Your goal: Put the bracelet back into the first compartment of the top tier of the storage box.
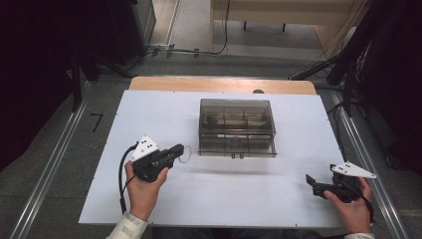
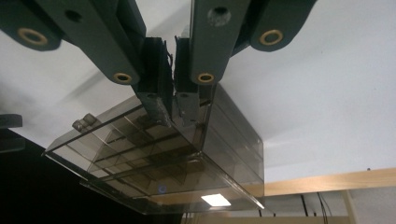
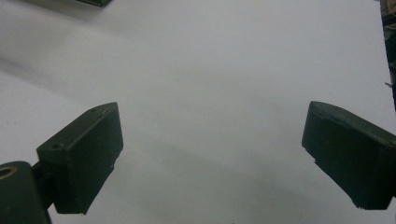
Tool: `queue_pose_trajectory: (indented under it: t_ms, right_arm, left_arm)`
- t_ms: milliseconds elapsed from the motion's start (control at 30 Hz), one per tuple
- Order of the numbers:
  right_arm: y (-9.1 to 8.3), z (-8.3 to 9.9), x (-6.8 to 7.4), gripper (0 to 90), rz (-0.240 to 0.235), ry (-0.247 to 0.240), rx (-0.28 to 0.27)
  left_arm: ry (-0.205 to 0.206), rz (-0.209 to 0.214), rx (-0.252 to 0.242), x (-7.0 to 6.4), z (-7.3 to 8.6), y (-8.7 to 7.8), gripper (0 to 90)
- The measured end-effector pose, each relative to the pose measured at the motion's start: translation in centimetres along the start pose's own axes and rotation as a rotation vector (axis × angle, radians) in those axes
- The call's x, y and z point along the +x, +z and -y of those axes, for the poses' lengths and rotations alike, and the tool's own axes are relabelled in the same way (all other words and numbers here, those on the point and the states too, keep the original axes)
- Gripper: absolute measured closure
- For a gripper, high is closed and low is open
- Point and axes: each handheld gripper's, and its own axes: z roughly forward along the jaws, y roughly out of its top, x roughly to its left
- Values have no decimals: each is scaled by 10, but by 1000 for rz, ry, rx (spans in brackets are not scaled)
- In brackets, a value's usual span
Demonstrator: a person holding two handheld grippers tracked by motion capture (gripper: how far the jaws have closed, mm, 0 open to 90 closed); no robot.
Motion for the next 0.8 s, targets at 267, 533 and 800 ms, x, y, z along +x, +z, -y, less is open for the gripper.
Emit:
queue_pose_trajectory:
  t_ms: [267, 533, 800]
  right_arm:
    - [0, 0, 0, 38, -1, -1, 0]
    - [1, 0, 0, 38, 0, -3, 1]
    - [1, 0, 0, 38, -1, -3, 0]
  left_arm:
    - [9, 5, -9, -2, -3, 4, 862]
    - [15, 12, -34, -4, -11, 7, 862]
    - [27, 23, -53, -9, -16, 12, 862]
